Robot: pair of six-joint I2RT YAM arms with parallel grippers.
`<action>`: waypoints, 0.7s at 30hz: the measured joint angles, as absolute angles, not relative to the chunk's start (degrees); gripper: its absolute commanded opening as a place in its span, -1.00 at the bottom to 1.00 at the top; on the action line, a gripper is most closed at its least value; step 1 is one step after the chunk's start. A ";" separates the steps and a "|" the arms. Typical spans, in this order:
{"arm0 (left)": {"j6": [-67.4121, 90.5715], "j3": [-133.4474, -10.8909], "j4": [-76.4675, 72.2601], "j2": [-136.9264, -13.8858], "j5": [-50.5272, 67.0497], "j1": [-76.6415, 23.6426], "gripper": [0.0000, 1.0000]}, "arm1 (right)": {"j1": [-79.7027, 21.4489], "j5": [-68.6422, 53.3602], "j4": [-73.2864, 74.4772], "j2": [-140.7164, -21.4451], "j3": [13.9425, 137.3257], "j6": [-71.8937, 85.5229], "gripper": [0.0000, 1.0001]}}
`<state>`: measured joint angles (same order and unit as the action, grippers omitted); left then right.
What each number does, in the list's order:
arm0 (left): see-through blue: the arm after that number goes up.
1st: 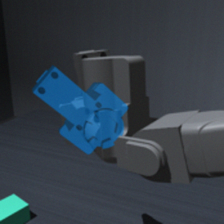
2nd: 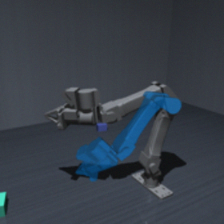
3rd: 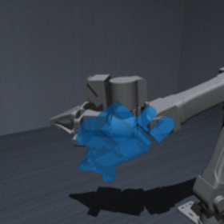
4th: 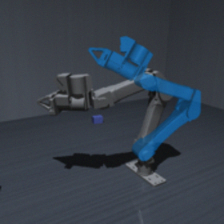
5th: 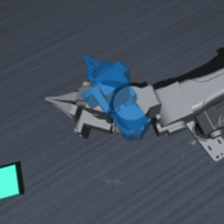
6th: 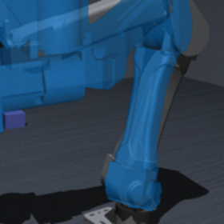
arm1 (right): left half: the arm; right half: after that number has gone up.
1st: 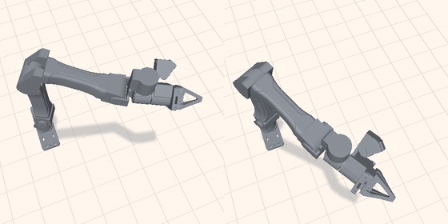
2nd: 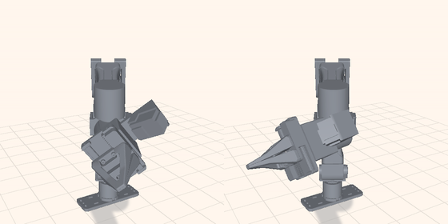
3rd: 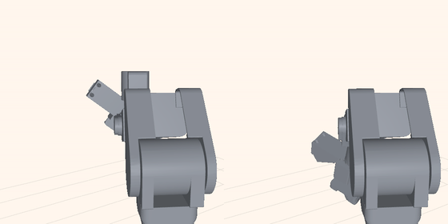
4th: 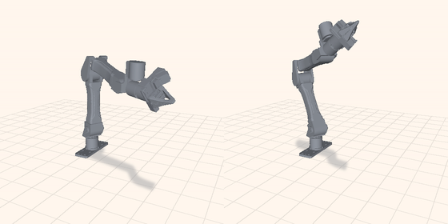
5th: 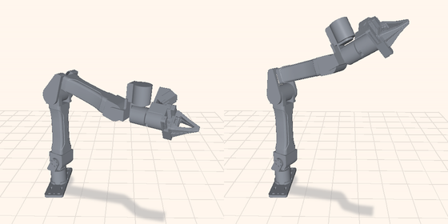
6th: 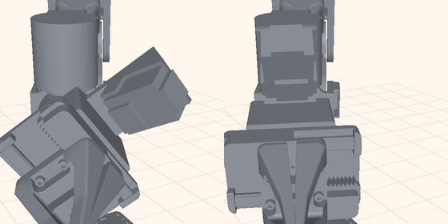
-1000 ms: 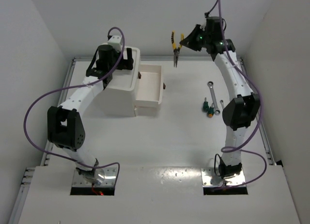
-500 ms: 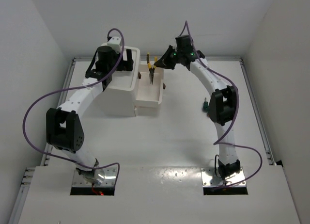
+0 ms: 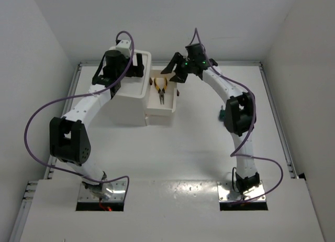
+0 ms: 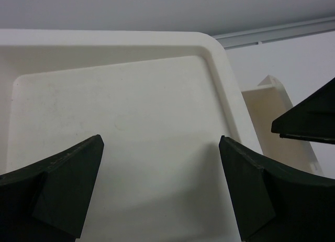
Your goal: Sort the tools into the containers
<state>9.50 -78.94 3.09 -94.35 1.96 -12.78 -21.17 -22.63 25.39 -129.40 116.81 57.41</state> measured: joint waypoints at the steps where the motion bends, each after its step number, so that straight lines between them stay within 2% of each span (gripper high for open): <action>1: 9.50 -78.94 3.07 -94.35 1.96 -12.78 1.00 | -21.21 -23.42 25.02 -129.36 116.55 56.97 -0.08; 4: 9.54 -78.94 3.09 -94.30 1.96 -12.78 1.00 | -21.12 -25.17 22.02 -128.22 115.57 55.35 -0.54; 5: 9.54 -78.94 3.09 -94.28 1.96 -12.78 1.00 | -21.08 -25.08 20.71 -127.15 114.89 54.57 -0.94; 7: 9.54 -78.91 3.09 -94.26 1.98 -12.78 1.00 | -20.93 -22.96 19.57 -124.11 113.58 52.23 -1.00; 14: 9.65 -78.54 3.05 -93.93 1.98 -12.78 1.00 | -18.94 -7.01 21.17 -108.73 112.27 36.91 -1.00; 16: 9.72 -78.52 3.05 -93.89 1.98 -12.78 1.00 | -18.39 -4.25 23.53 -107.07 112.44 32.47 -0.67; 20: 9.72 -78.56 3.09 -93.91 2.02 -12.78 1.00 | -18.22 -3.55 28.32 -108.20 110.41 28.10 -0.35; 21: 9.74 -78.61 3.14 -93.93 2.02 -12.78 1.00 | -18.26 -3.84 29.56 -109.23 109.47 27.94 -0.08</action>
